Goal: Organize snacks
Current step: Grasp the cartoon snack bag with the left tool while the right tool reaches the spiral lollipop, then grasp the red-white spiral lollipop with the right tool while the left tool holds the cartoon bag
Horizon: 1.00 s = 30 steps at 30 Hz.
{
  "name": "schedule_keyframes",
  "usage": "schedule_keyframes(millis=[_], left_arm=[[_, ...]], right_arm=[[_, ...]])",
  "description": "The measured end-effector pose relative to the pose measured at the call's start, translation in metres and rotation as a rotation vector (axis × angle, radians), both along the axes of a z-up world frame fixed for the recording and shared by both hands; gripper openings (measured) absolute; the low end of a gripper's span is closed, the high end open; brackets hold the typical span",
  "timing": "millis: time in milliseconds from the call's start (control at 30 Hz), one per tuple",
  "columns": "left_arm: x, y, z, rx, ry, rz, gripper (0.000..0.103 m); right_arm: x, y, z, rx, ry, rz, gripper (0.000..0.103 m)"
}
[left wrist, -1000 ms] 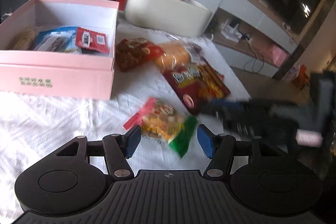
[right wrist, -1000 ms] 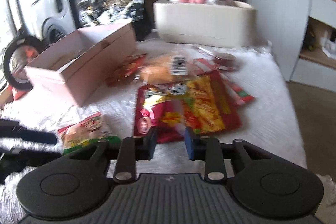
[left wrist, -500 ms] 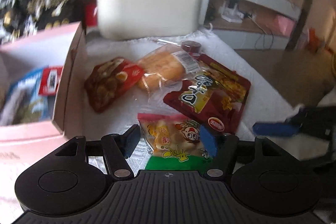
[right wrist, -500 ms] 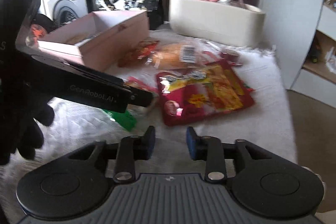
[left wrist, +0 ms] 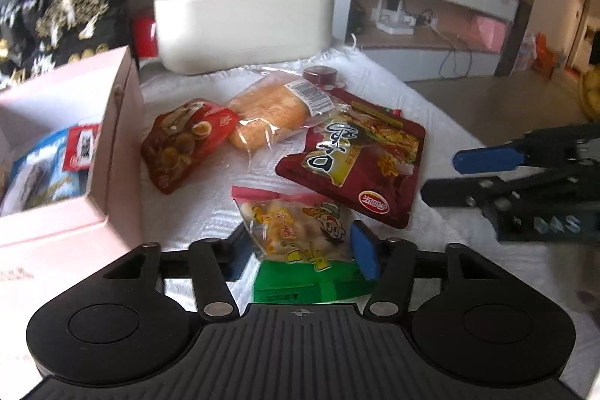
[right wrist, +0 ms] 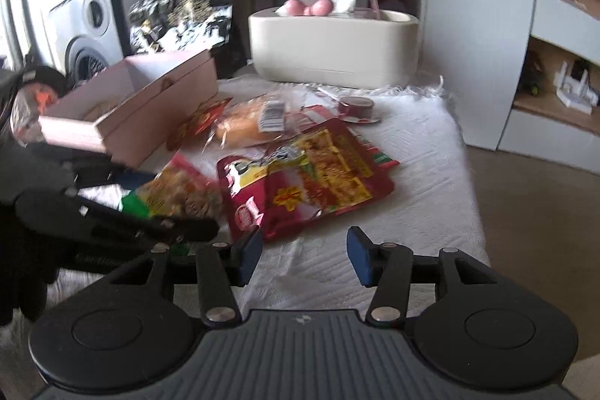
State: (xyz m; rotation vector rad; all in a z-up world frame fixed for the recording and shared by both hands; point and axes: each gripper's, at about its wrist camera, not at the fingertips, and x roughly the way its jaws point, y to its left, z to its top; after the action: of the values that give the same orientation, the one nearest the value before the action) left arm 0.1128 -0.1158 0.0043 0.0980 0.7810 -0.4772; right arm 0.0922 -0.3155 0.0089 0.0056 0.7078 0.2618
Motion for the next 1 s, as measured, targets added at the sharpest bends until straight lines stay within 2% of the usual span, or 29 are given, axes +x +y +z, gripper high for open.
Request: schedule_keyframes(millis=[67, 167, 200, 233, 300, 433, 533, 633, 733, 800, 1000], left_arm=[[-0.003, 0.011, 0.000, -0.038, 0.011, 0.017, 0.057], [-0.005, 0.023, -0.003, -0.058, 0.002, 0.039, 0.057], [-0.005, 0.027, -0.004, -0.080, 0.003, 0.042, 0.057], [-0.005, 0.028, -0.005, -0.093, 0.001, 0.044, 0.057], [-0.008, 0.028, -0.006, -0.096, -0.020, 0.046, 0.057], [-0.015, 0.023, -0.007, -0.065, -0.057, 0.038, 0.058], [-0.013, 0.027, -0.008, -0.093, -0.050, 0.040, 0.058], [-0.012, 0.031, -0.008, -0.116, -0.044, 0.041, 0.057], [-0.011, 0.033, -0.009, -0.136, -0.039, 0.044, 0.057], [-0.011, 0.034, -0.009, -0.145, -0.036, 0.046, 0.057], [-0.011, 0.033, -0.009, -0.143, -0.039, 0.051, 0.056]], right_arm=[[0.007, 0.001, 0.004, -0.018, -0.004, -0.012, 0.050], [0.024, 0.004, 0.018, -0.063, -0.072, -0.010, 0.050], [0.034, 0.005, 0.023, -0.071, -0.092, -0.007, 0.052], [0.048, 0.007, 0.026, -0.077, -0.099, -0.007, 0.057], [0.083, 0.008, 0.029, -0.069, -0.076, -0.030, 0.059], [0.151, 0.003, 0.021, 0.013, 0.007, -0.092, 0.059], [0.185, 0.012, 0.008, -0.026, 0.016, -0.122, 0.059], [0.208, 0.020, -0.008, -0.064, 0.062, -0.129, 0.058], [0.211, 0.015, -0.007, -0.020, 0.072, -0.153, 0.053], [0.203, 0.015, 0.000, -0.021, 0.064, -0.147, 0.052], [0.141, 0.006, 0.040, 0.001, 0.039, -0.081, 0.052]])
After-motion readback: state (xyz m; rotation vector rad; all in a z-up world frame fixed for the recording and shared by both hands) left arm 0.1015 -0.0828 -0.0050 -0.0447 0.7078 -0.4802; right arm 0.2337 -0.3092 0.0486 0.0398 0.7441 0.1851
